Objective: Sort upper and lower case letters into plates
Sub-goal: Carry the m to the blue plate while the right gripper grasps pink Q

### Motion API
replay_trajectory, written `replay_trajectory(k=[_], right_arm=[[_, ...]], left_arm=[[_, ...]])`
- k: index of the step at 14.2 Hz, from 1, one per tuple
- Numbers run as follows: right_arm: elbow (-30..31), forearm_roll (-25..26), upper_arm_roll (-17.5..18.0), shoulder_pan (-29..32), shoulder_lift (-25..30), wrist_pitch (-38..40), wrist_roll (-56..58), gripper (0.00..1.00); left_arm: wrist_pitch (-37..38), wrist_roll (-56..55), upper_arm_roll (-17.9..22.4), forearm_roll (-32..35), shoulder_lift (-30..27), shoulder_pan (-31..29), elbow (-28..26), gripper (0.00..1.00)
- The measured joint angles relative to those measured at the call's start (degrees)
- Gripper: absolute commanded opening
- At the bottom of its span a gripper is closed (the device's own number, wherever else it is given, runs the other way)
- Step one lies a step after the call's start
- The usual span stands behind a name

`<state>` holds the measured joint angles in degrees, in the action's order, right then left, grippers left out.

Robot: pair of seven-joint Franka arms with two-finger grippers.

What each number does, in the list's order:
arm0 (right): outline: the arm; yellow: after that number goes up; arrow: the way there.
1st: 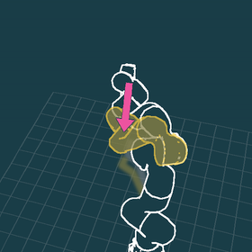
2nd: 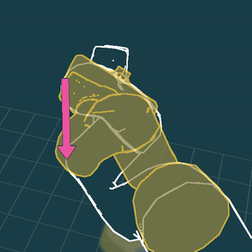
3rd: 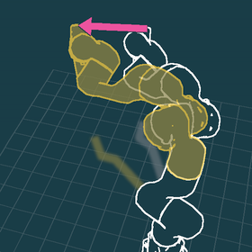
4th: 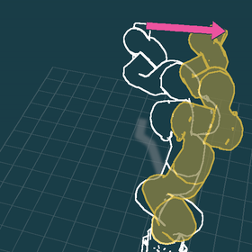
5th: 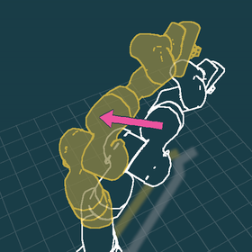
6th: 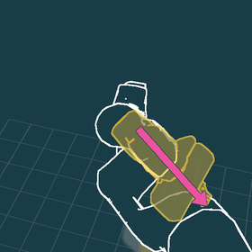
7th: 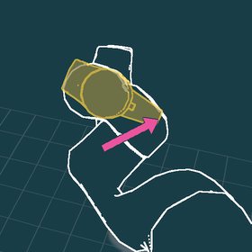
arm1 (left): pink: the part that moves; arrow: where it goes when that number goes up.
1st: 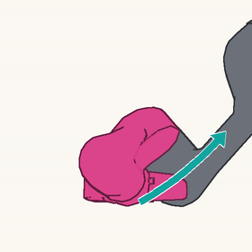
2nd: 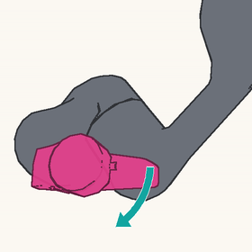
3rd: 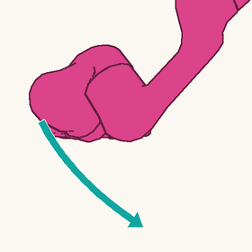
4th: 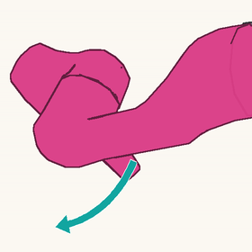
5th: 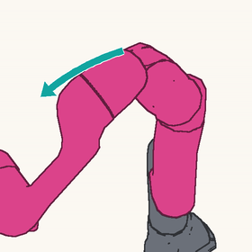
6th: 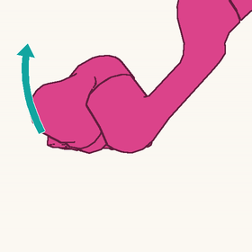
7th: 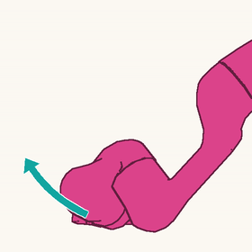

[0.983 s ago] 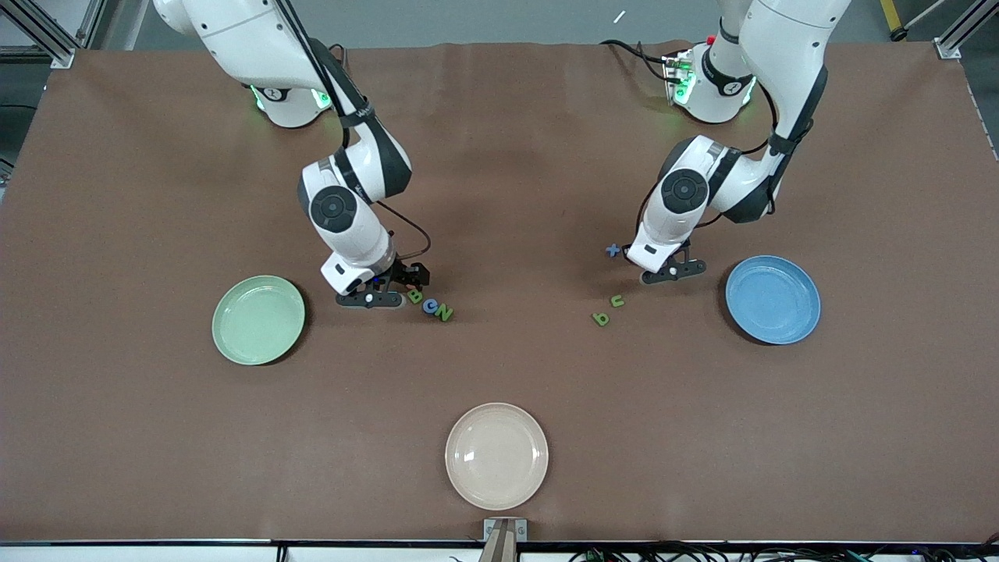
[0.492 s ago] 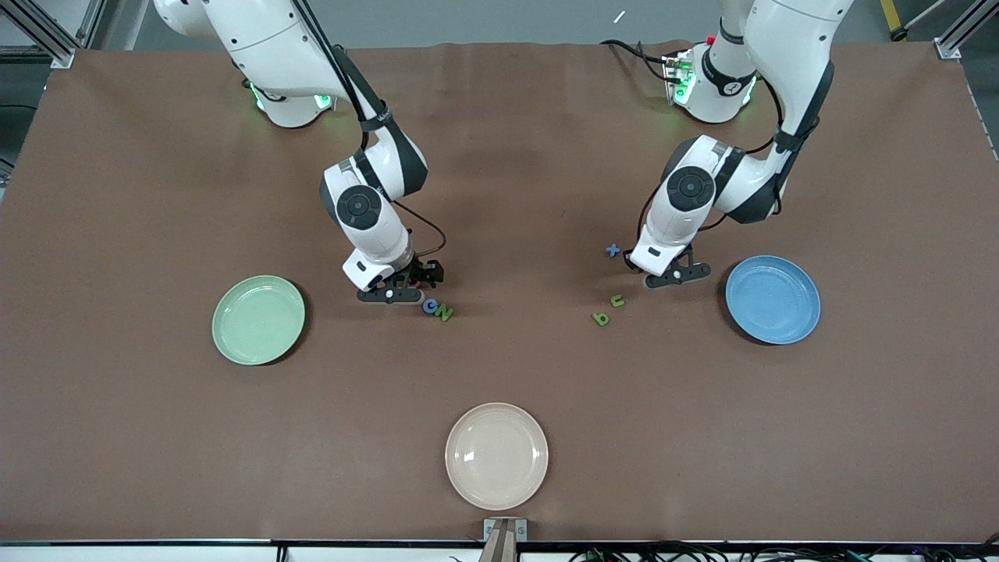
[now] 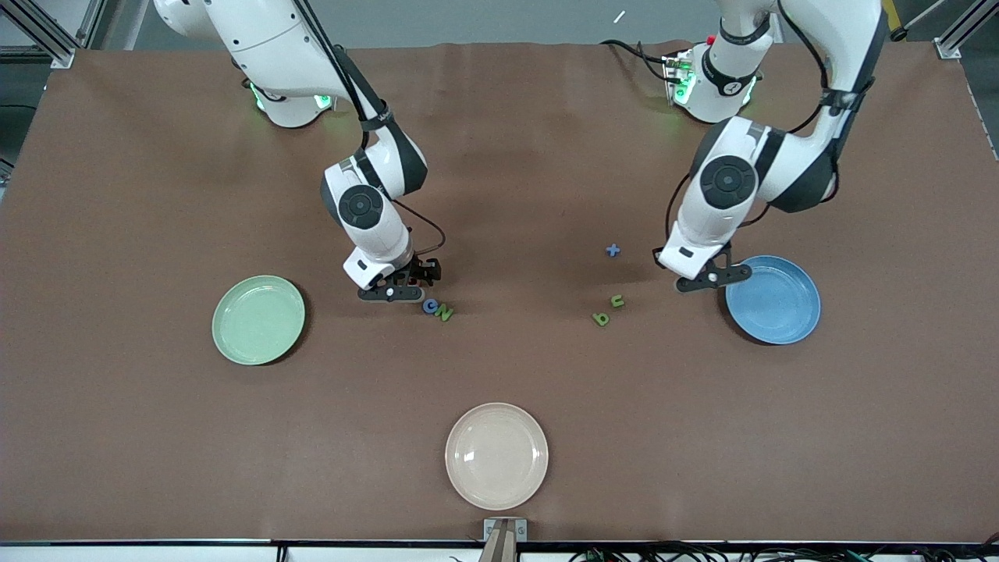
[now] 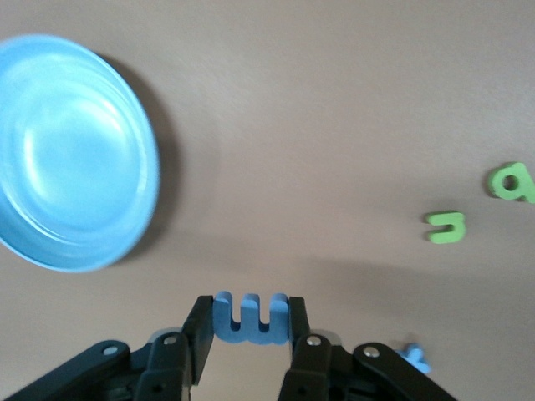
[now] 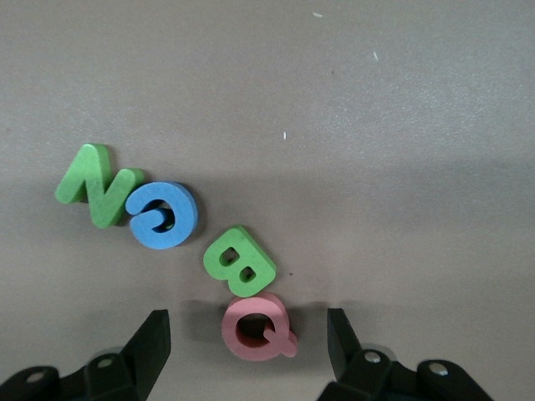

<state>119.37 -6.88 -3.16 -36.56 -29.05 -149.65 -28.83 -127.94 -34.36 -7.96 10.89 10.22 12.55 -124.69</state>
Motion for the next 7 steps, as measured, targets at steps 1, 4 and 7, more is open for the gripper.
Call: replay_trajectory(k=[1, 4, 7], right_arm=[[0.0, 0.0, -0.1, 0.0, 0.0, -0.1, 0.0, 0.77], [0.1, 0.1, -0.1, 0.0, 0.0, -0.1, 0.0, 0.73], [0.2, 0.1, -0.1, 0.0, -0.1, -0.1, 0.1, 0.68]], left_arm=[[0.3, 3.1, 0.0, 0.0, -0.3, -1.5, 0.2, 0.15], [0.3, 11.9, 0.1, 0.0, -0.3, -6.0, 0.3, 0.15], [0.4, 20.8, 0.2, -0.1, -0.1, -10.8, 0.3, 0.15]])
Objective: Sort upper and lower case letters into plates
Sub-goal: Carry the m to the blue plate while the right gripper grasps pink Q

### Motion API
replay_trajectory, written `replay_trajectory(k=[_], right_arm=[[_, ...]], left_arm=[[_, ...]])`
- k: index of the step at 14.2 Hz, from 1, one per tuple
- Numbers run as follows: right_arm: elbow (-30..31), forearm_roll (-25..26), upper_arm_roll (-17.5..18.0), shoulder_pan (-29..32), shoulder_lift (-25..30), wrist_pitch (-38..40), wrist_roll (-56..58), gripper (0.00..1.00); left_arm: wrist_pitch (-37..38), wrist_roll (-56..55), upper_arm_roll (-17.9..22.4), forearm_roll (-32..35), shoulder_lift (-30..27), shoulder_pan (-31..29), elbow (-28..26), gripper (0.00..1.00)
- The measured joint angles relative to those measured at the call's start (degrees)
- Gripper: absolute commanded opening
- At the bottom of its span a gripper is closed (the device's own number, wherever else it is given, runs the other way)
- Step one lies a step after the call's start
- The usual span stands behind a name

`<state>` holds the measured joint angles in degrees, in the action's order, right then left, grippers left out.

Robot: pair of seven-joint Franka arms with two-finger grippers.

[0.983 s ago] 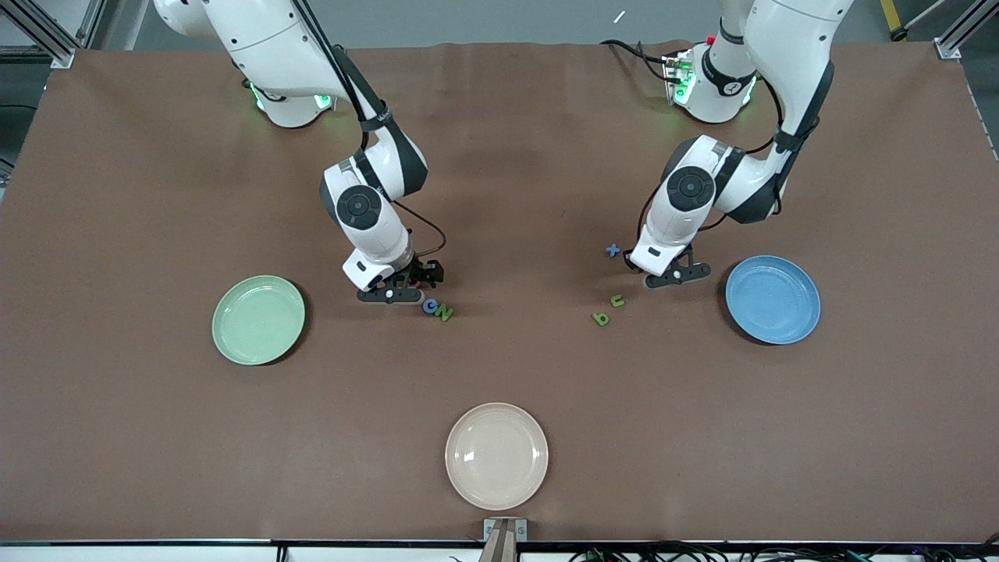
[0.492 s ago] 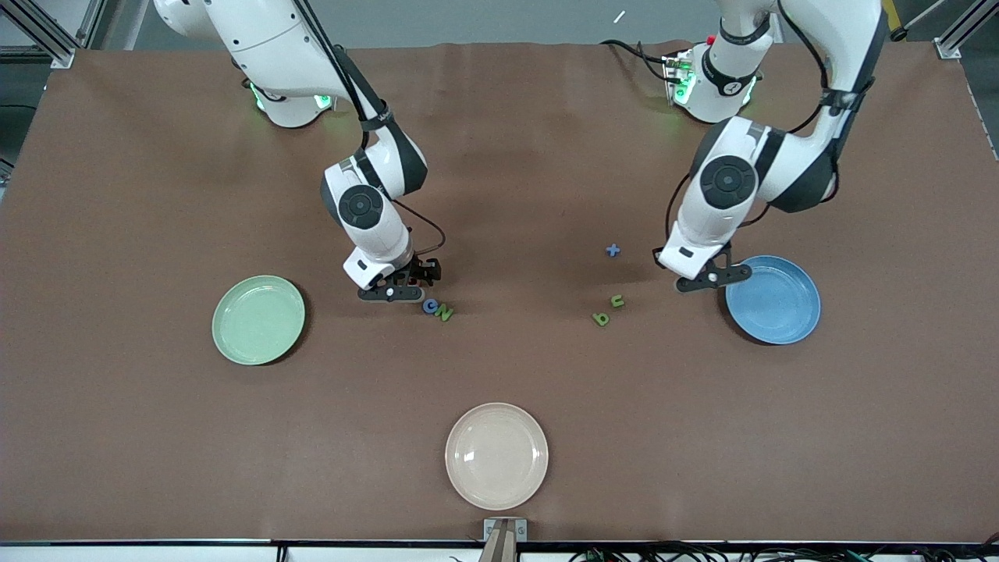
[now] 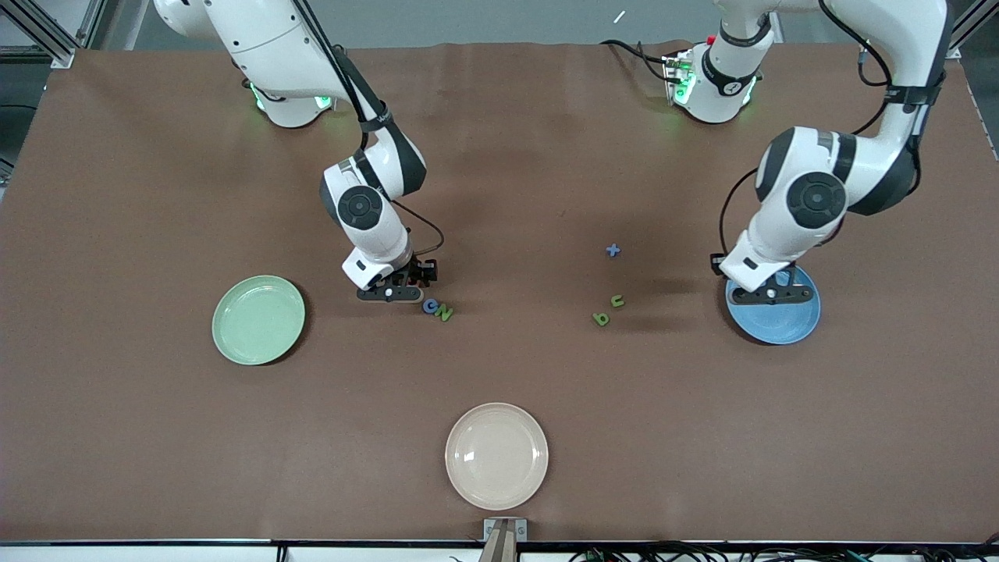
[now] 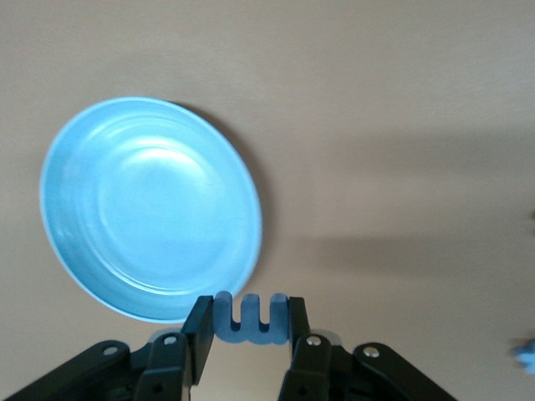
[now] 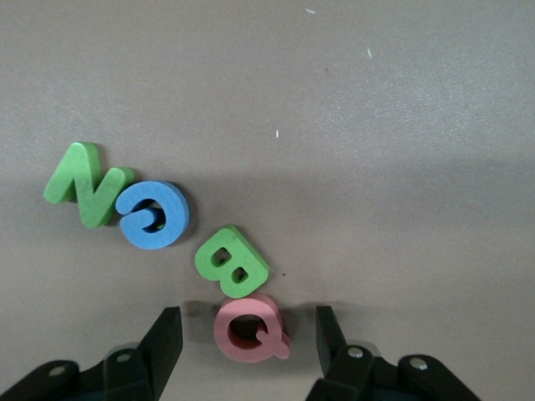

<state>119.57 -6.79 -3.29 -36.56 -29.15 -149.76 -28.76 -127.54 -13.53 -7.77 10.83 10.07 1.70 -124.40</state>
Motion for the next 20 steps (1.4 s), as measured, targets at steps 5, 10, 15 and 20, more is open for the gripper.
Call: replay_trajectory(k=[5, 10, 15, 20], right_arm=[[0.2, 0.1, 0.0, 0.0, -0.4, -0.5, 0.0, 0.54], [0.0, 0.5, -0.1, 0.0, -0.2, -0.5, 0.1, 0.17], [0.0, 0.5, -0.8, 0.9, 0.0, -0.3, 0.1, 0.00], [-4.4, 0.6, -1.3, 8.1, 1.7, 9.3, 8.3, 0.00]], left_arm=[[-0.6, 11.0, 0.1, 0.0, 1.3, -7.5, 0.0, 0.15], [-6.7, 14.7, 0.1, 0.0, 5.3, -10.8, -0.1, 0.15], [-13.2, 18.7, 0.1, 0.0, 10.6, -13.3, -0.2, 0.15], [-15.2, 23.3, 0.2, 0.0, 12.7, -16.4, -0.3, 0.15]])
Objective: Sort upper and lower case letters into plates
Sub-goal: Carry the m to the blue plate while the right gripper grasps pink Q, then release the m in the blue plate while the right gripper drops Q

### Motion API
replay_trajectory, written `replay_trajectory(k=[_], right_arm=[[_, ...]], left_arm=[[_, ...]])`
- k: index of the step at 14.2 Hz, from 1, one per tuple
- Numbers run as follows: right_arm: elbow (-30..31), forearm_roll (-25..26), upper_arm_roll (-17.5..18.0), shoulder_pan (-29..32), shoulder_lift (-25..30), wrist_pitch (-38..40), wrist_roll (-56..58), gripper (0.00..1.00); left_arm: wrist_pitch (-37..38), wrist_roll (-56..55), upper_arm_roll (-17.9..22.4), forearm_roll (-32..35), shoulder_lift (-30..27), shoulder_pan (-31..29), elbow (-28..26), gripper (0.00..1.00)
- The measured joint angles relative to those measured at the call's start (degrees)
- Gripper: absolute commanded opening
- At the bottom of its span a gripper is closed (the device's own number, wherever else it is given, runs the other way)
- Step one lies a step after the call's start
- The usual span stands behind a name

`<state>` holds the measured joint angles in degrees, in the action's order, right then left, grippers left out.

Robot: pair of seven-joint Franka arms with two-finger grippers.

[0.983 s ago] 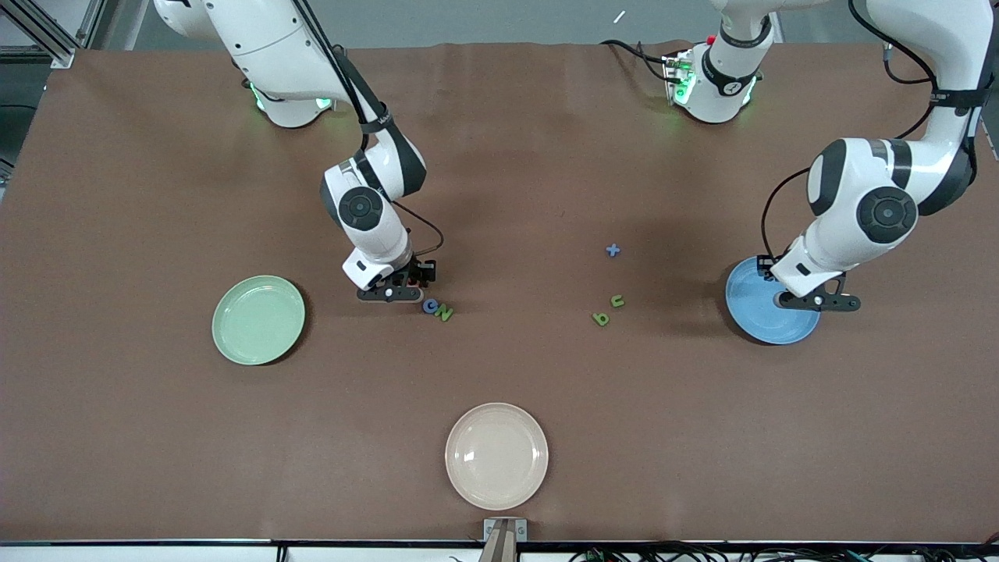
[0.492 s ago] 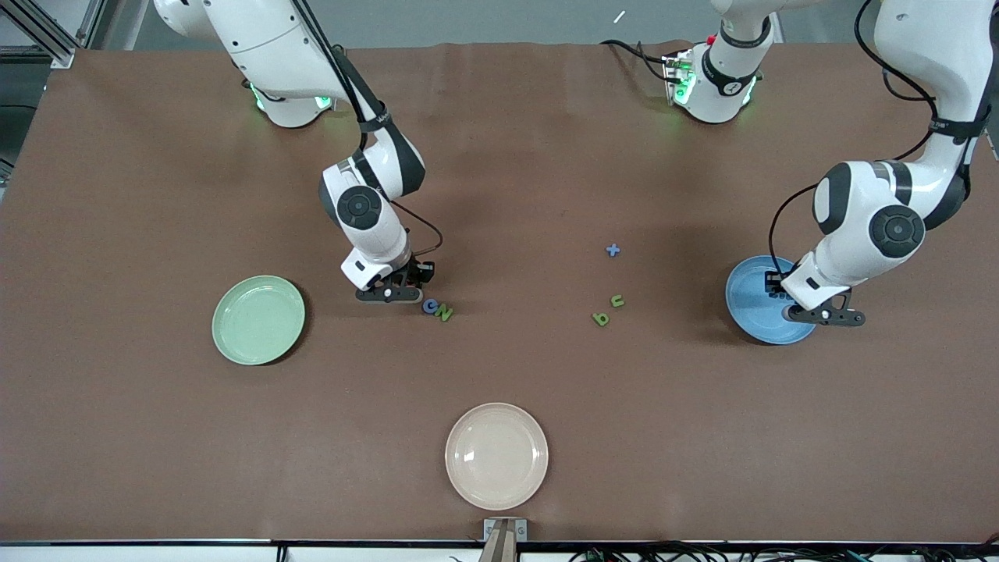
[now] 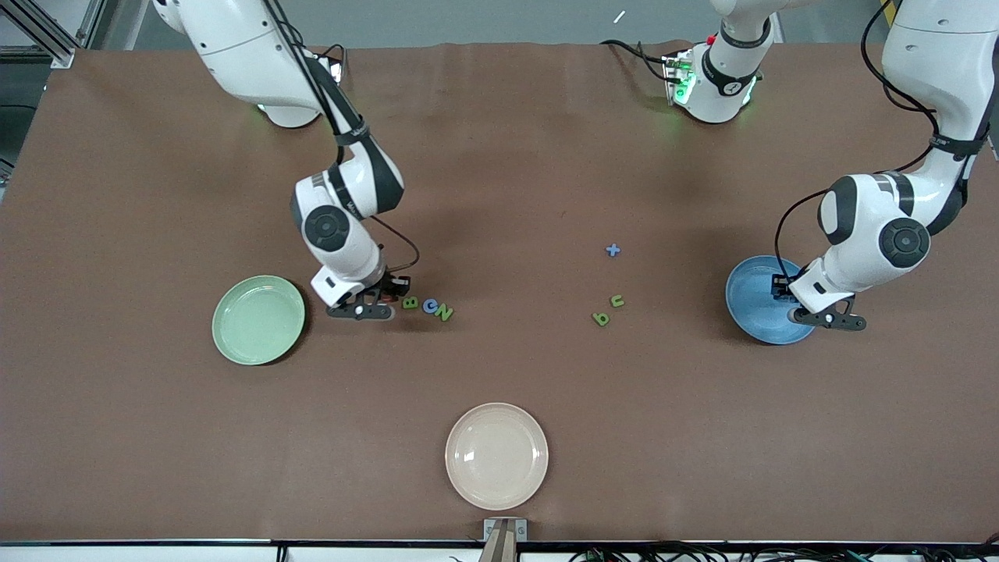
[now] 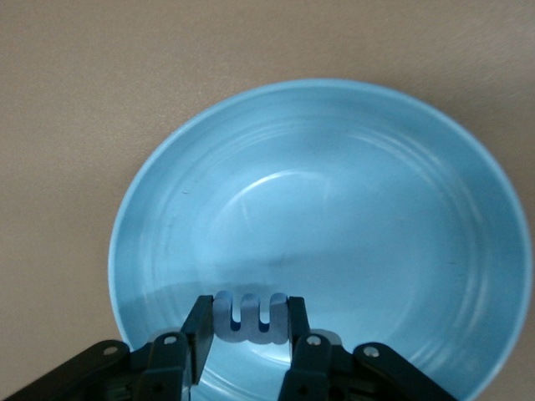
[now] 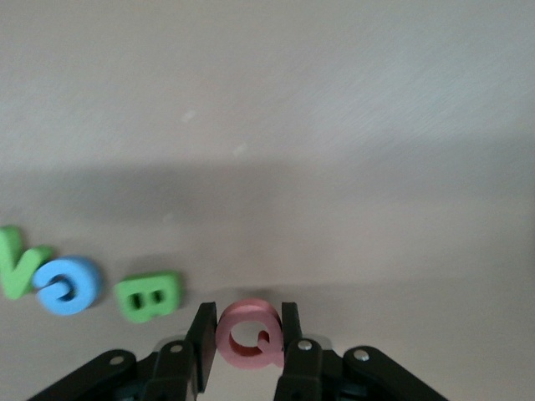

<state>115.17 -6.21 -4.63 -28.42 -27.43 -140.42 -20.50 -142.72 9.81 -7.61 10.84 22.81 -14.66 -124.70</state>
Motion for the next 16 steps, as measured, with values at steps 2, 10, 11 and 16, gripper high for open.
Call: replay_trajectory(k=[2, 10, 11, 16], right_arm=[[-1.1, 0.0, -0.2, 5.4, 1.2, 3.1, 7.7, 0.00], [-4.4, 0.0, -0.3, 19.4, 1.6, 12.7, 26.3, 0.02], [-4.2, 0.0, -0.3, 19.8, 1.5, 12.8, 26.4, 0.02], [-1.9, 0.0, -0.3, 21.2, -0.4, 9.5, 26.4, 0.05]], left_arm=[[-0.6, 0.9, 0.0, 0.1, 0.6, -0.5, -0.1, 0.16], [-1.2, 1.7, 0.0, 1.4, 1.2, -1.1, -0.1, 0.98], [-1.3, 1.9, 0.0, 1.4, 1.2, -1.1, -0.1, 1.00], [2.0, -1.1, -4.0, 1.4, -1.9, -1.1, 0.4, 1.00]])
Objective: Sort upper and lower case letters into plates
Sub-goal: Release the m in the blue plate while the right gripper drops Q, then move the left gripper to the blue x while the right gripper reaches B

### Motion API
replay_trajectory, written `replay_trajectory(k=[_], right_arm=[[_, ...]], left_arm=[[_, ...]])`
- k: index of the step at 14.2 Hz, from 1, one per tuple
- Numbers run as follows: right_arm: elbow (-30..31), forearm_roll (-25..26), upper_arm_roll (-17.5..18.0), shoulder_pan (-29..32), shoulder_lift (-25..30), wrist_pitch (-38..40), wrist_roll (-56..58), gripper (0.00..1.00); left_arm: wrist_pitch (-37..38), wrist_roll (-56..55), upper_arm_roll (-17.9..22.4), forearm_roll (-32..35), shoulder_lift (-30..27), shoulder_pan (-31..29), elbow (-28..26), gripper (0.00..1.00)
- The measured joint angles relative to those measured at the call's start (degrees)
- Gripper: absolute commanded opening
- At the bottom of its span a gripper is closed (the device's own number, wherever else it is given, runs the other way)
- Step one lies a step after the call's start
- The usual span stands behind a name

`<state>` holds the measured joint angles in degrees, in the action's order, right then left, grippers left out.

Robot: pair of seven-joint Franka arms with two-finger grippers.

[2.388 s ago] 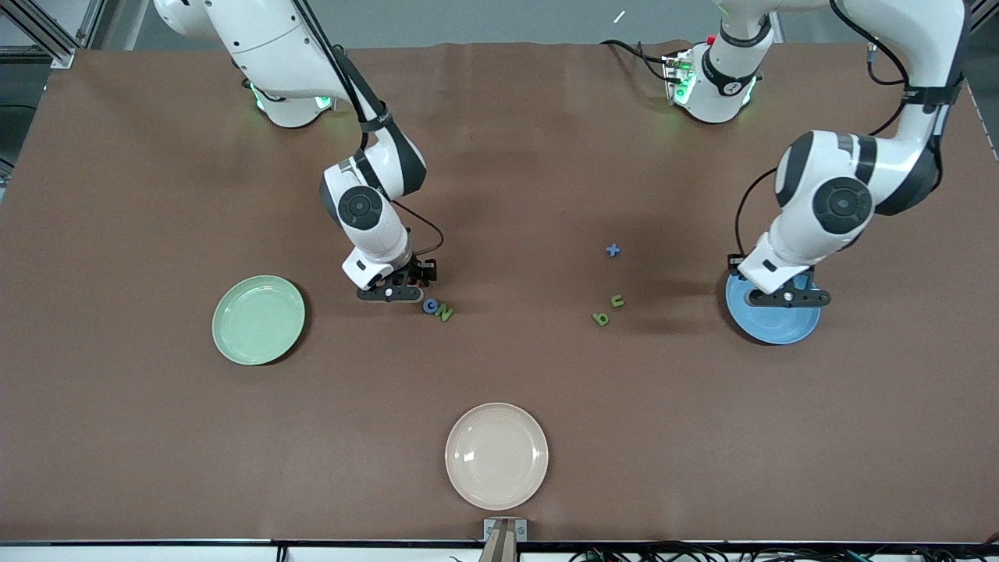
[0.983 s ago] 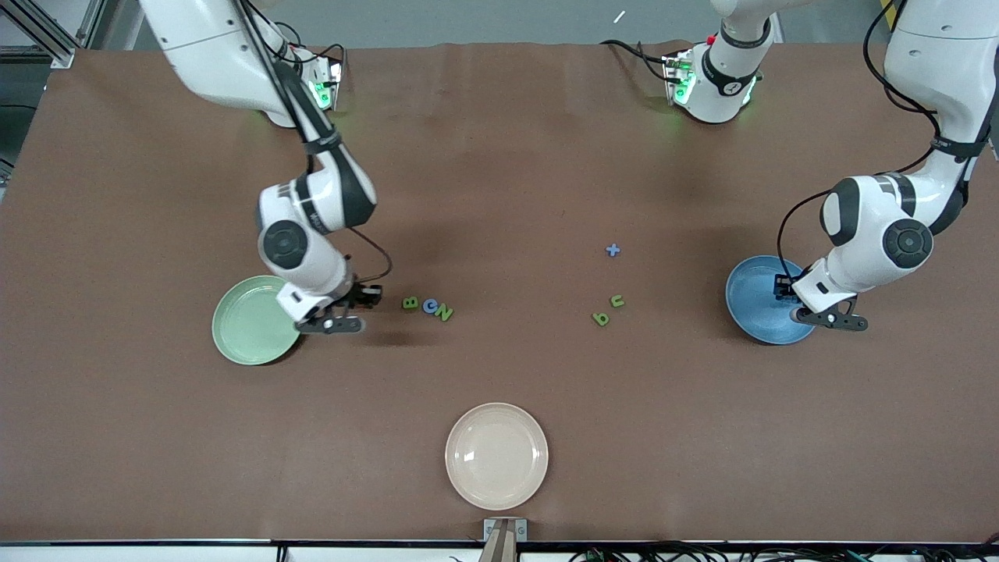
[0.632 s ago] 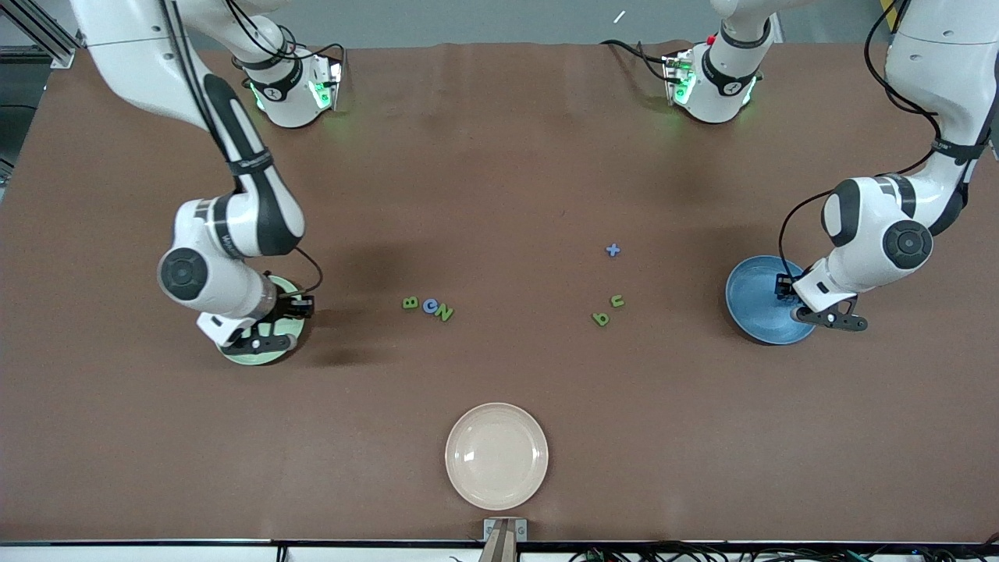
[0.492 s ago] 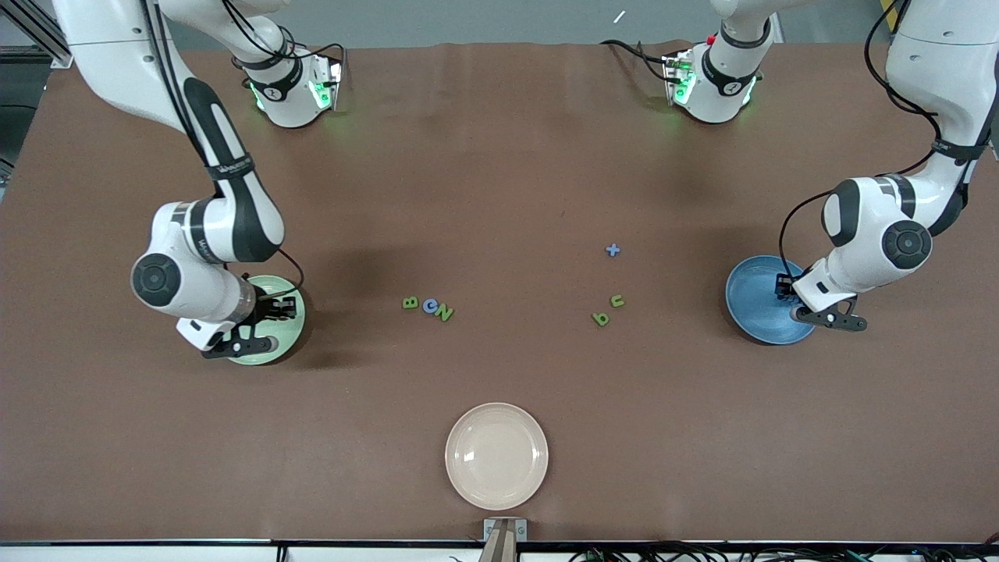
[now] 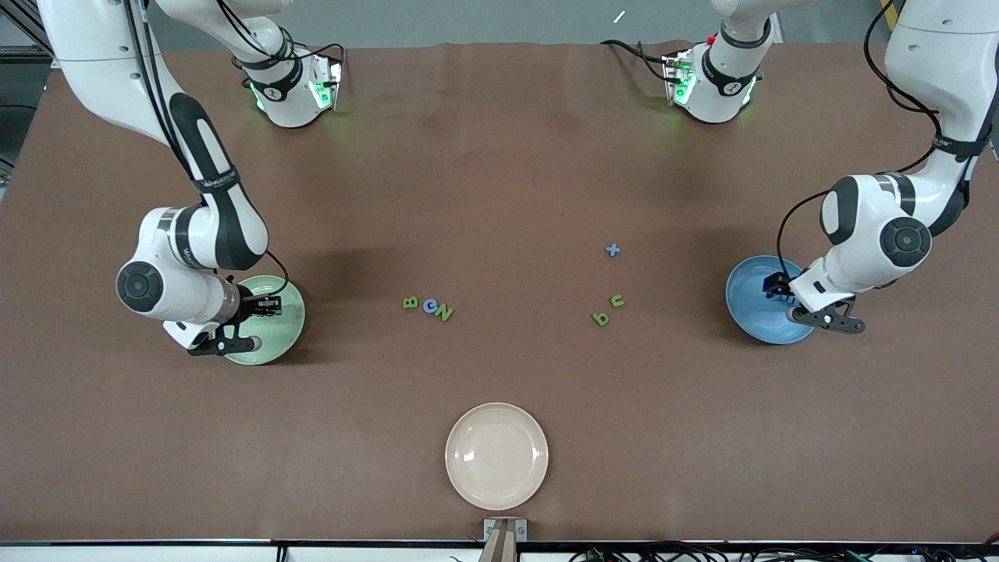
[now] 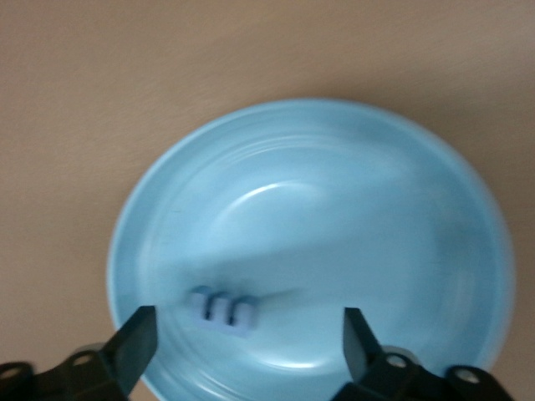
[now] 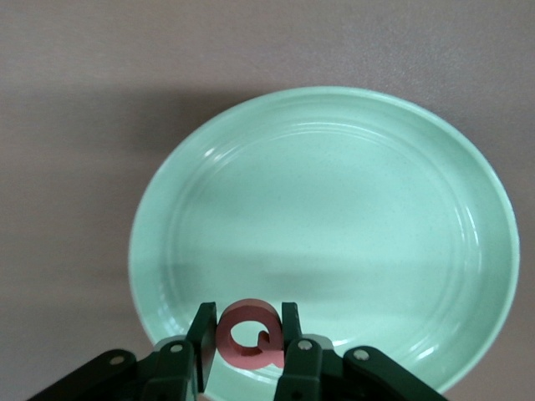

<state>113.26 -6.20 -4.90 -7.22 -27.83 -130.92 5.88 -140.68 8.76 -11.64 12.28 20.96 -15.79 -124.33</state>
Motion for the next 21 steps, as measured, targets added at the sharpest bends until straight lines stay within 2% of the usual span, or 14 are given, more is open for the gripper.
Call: replay_trajectory(k=[1, 2, 3, 6, 8, 12, 16, 19, 20, 21], right_arm=[[0.7, 0.0, 0.0, 0.0, -0.5, -1.3, 0.0, 0.16], [1.0, 0.0, 0.1, 0.0, -0.9, -1.9, 0.0, 0.74], [1.2, 0.0, 0.1, 0.0, -1.2, -2.1, 0.0, 0.99], [0.9, 0.0, 0.2, 0.0, -1.1, -1.8, -0.1, 1.00], [-0.6, -0.1, 0.3, 0.0, -0.6, 1.1, -1.0, 1.00], [-3.2, -0.1, 2.1, -1.9, 1.2, 5.5, -11.1, 1.00], [-3.2, -1.6, 2.7, -9.5, 1.3, 4.3, -23.3, 1.00], [-2.7, -1.8, 2.8, -14.7, 1.2, 0.6, -31.4, 1.00], [-2.2, -1.8, 2.8, -16.3, 1.1, -1.1, -33.4, 1.00], [-1.7, -1.8, 2.9, -17.9, 1.0, -3.0, -35.1, 0.96]], left_arm=[[2.1, -3.4, -2.2, 0.0, -1.5, 0.1, 0.0, 1.00], [4.0, -7.0, -4.6, 0.0, -2.9, 0.1, 0.0, 1.00], [5.5, -11.0, -7.2, 0.0, -4.1, 0.2, 0.0, 1.00], [6.8, -24.4, -15.0, 0.0, -6.7, 0.3, -1.4, 1.00], [6.7, -33.2, -19.7, 0.0, -7.5, 0.5, -2.8, 1.00], [1.1, -50.1, -26.5, 0.0, -7.2, 1.1, -5.6, 1.00], [-4.1, -63.0, -27.4, 0.0, -4.5, 6.0, -7.2, 1.00], [-5.5, -67.3, -27.4, 0.3, -2.2, 8.3, -7.3, 1.00], [-5.8, -68.9, -27.4, 1.8, -1.4, 8.6, -7.4, 1.00], [-6.0, -71.4, -27.4, 4.5, -0.4, 8.7, -7.6, 1.00]])
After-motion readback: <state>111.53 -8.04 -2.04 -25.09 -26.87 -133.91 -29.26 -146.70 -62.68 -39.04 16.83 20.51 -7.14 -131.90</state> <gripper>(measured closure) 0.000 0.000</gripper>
